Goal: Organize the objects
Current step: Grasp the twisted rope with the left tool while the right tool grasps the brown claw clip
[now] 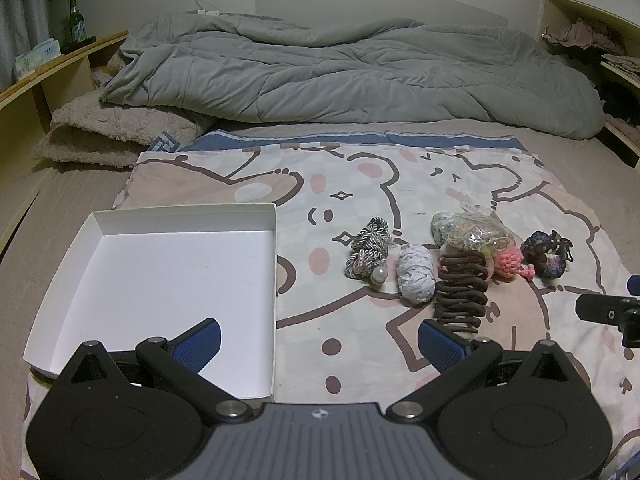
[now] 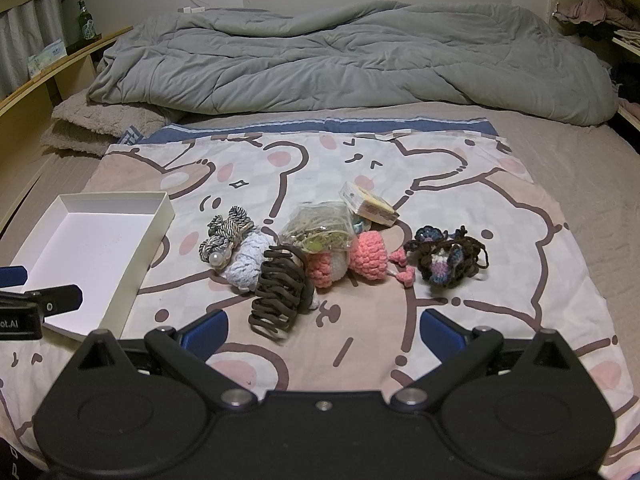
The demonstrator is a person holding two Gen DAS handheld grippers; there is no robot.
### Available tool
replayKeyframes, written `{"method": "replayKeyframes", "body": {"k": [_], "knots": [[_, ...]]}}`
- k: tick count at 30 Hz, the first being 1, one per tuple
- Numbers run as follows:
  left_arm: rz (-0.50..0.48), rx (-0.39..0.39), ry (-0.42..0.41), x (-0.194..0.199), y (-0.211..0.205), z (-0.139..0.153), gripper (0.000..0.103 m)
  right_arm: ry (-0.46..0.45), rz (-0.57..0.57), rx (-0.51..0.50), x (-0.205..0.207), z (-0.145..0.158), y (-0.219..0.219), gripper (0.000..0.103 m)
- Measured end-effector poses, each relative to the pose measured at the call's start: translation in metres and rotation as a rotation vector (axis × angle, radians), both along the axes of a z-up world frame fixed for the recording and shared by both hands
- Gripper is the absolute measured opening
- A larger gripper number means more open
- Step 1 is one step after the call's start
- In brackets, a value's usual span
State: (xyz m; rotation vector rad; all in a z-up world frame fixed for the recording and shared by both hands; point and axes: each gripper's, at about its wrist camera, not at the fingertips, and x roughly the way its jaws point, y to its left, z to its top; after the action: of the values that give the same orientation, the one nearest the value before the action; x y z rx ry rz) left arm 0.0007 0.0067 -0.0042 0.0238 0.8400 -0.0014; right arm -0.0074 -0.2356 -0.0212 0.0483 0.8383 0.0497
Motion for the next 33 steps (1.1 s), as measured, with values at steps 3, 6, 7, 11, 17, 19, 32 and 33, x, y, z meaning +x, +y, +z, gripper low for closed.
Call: {"method": "replayKeyframes", "body": {"k": [3,6,7,11,17,19,32,33], "knots": [[-0.001,0.005,-0.013,0.002,-0.003,0.002,0.103,-0.007,0.002,0.008,0.001,0.003,-0.001,0.103],[-0.006,0.011,-0.031,0.005,-0.009,0.005,0.103,-0.014,-0.002,0.025,0.004,0.005,-0.002,0.103],[-0.008,0.013,-0.038,0.006,-0.010,0.006,0.103,-0.015,-0.002,0.035,0.008,0.008,-0.003,0.103],[-0.012,0.013,-0.062,0.013,-0.015,0.010,0.103,-0.024,-0.010,0.050,0.016,0.011,-0.003,0.103],[-0.011,0.011,-0.112,0.026,-0.021,0.014,0.103,-0.015,-0.037,0.110,0.035,0.011,-0.007,0.103],[-0.016,0.027,-0.124,0.032,-0.023,0.013,0.103,-0.011,-0.046,0.118,0.042,0.009,-0.007,0.103],[-0.032,0.024,-0.091,0.106,-0.025,-0.005,0.103,-0.039,-0.063,0.175,0.081,-0.018,-0.010,0.103],[-0.040,0.028,-0.085,0.114,-0.026,-0.007,0.103,-0.034,-0.060,0.178,0.084,-0.021,-0.010,0.103]]}}
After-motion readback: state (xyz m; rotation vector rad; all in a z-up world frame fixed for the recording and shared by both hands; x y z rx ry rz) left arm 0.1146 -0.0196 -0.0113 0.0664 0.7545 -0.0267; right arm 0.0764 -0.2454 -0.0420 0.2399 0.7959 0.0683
